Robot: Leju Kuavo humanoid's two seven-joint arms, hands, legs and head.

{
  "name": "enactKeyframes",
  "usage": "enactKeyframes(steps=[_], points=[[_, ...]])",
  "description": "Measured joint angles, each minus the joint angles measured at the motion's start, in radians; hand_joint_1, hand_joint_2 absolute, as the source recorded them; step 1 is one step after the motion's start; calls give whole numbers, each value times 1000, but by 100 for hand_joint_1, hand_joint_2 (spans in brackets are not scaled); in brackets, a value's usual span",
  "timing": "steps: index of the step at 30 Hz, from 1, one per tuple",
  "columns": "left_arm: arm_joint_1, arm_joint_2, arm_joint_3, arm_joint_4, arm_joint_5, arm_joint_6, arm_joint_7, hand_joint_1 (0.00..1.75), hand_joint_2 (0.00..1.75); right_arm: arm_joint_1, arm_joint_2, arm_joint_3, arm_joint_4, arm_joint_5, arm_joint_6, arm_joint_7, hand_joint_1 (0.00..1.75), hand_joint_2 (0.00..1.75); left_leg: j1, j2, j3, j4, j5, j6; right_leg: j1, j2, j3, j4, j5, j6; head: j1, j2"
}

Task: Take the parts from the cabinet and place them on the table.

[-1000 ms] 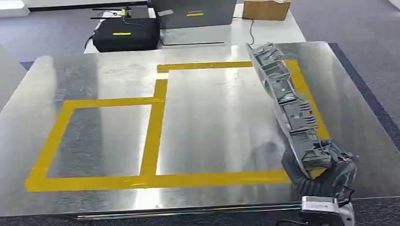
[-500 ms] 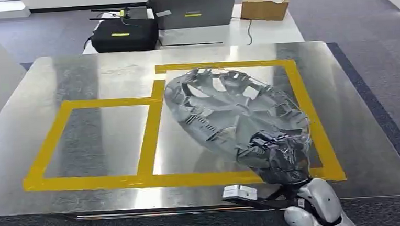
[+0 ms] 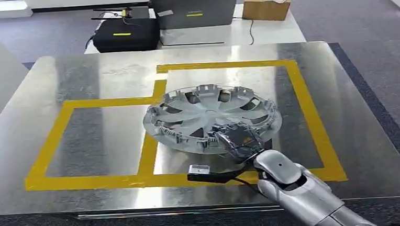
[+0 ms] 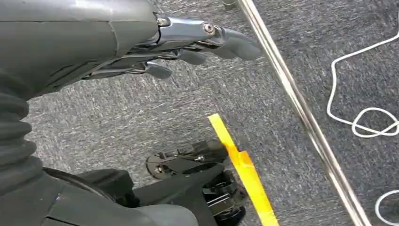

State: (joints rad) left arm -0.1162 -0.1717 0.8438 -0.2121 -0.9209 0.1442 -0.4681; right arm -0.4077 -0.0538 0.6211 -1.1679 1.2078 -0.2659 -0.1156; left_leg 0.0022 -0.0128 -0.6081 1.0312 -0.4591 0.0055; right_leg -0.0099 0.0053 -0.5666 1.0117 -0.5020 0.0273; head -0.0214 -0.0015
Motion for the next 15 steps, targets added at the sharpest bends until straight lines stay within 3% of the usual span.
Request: enactKeyframes(steps=[8,9,14,15], points=[[-3,0,-6,0,-2,2,4,0,175,-69,10,29,134,2,-19,10,175,175,0,0,0,0,0,0,0,1,0,0,0,0,0,0],[-3,0,-6,0,-3,3,10,0,175,-73,10,31,142,4,-20,17,0,0,0,0,0,0,0,0,0,1,0,0,0,0,0,0],[-2,0,-14,0,-12,11,26,0,175,-79,10,33,182,5,-37,34,0,0,0,0,0,0,0,0,0,1,-1,0,0,0,0,0],[-1,0,-14,0,-12,13,26,0,0,-78,10,30,185,9,-45,39,0,0,0,0,0,0,0,0,0,1,-1,0,0,0,0,0]])
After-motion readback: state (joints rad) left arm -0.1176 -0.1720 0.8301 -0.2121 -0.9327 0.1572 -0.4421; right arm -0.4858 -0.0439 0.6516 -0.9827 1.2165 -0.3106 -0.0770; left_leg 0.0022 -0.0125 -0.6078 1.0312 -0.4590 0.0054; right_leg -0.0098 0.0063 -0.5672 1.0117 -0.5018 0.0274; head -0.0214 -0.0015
